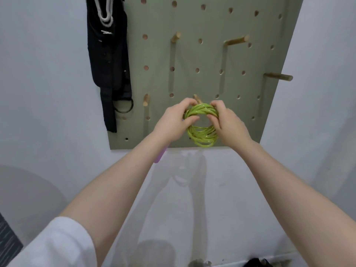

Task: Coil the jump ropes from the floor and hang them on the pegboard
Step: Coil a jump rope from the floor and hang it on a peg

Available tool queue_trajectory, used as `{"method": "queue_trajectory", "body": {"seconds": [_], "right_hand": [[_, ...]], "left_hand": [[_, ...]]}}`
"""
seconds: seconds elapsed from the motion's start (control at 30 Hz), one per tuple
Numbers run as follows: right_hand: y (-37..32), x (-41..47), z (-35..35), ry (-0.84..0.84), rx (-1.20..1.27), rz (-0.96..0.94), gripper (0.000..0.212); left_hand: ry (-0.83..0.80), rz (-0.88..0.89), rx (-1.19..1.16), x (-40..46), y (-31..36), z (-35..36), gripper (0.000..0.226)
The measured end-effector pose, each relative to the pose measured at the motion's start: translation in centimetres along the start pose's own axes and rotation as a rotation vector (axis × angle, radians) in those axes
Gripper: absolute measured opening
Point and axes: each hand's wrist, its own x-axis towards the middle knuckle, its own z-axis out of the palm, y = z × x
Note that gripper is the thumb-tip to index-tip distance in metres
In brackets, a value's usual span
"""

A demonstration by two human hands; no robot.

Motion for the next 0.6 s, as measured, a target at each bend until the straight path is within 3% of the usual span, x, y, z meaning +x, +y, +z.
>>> {"method": "queue_trajectory", "body": {"seconds": [0.13,0.37,0.6], "right_hand": [[1.8,3.3,0.3,0.078,0.049,0.055,0.024],[4.1,7.6,3.3,-0.063,0.171,0.12,0.022],[4.8,11.1,5.7,0.117,-0.255,0.101,0.039]], "left_hand": [[0.066,0.078,0.096,4.1,-0.9,1.2,0.025],[0.078,-0.005,0.205,7.4,-5.0,2.9,0.033],[0.16,0.069,0.659,10.5,-7.2,3.9,0.044]]}}
